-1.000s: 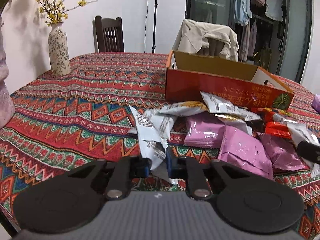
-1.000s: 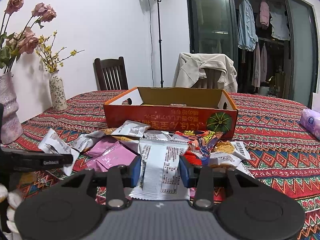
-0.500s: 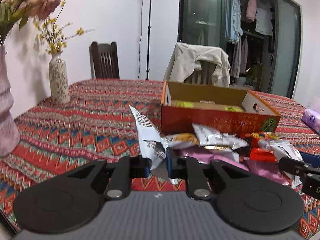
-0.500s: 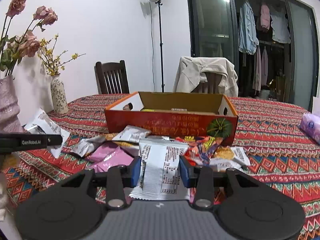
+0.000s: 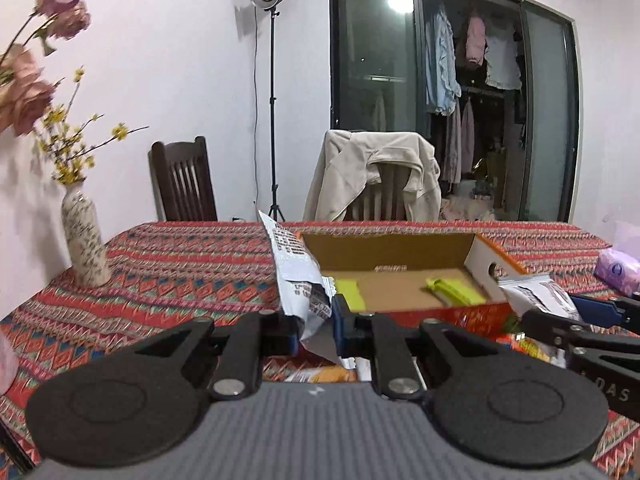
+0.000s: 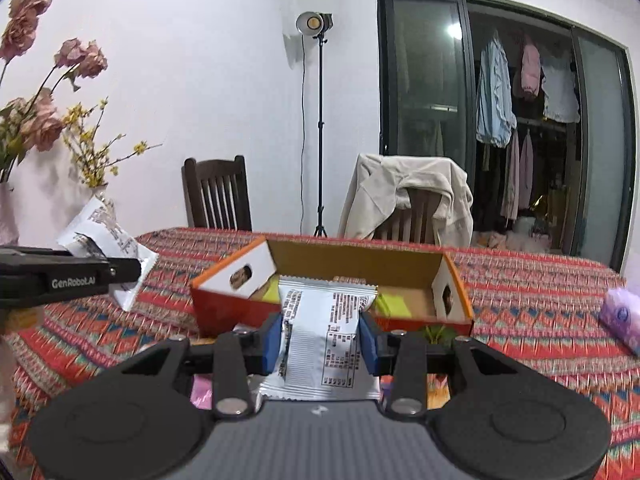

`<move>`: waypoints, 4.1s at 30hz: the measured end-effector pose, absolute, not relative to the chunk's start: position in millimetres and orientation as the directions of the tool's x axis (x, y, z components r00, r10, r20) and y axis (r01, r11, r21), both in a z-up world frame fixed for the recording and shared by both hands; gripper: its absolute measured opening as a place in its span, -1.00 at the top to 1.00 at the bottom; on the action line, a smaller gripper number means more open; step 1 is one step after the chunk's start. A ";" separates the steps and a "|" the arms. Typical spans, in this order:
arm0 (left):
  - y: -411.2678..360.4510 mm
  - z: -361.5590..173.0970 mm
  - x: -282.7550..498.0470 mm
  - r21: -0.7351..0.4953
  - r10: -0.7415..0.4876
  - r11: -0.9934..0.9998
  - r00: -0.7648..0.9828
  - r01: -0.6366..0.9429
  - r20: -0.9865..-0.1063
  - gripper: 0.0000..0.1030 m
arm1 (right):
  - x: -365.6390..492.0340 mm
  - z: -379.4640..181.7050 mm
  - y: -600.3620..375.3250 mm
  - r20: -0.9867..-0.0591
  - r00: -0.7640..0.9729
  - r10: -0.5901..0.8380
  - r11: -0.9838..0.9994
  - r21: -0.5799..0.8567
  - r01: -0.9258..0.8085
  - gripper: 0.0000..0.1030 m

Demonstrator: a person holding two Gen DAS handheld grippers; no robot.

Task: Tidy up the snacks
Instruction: 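Carry both white packets over the box and open both tools, then withdraw both tools from the box back toward the snack pile, then grasp a colourful chip bag with the right tool while the left tool grasps a white packet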

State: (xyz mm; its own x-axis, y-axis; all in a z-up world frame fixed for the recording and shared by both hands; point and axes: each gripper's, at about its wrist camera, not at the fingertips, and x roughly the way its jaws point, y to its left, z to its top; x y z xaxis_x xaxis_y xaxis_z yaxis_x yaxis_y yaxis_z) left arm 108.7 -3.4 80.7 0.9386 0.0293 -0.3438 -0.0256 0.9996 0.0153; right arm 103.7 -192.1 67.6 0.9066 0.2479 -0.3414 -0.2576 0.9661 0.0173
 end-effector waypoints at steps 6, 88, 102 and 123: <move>-17.6 92.6 142.2 0.004 0.018 1.000 0.944 -0.018 -0.329 0.68 | 144.9 82.7 -195.4 -0.334 0.913 0.233 0.970 0.019 -0.240 0.24; 10.5 33.4 112.3 -0.009 0.079 0.995 0.829 -0.101 -0.554 -1.00 | 108.8 38.5 -201.5 -0.485 0.844 0.228 0.972 0.062 -0.227 -1.00; 31.6 15.7 77.7 -0.060 0.063 0.992 0.855 -0.110 -0.514 -1.00 | 68.4 20.6 -218.3 -0.480 0.841 0.250 0.967 0.088 -0.237 -1.00; 51.9 7.2 92.0 -0.073 0.100 0.984 0.840 -0.164 -0.533 -1.00 | 164.9 17.6 -193.8 -0.613 0.783 0.108 0.993 0.026 -0.116 -0.79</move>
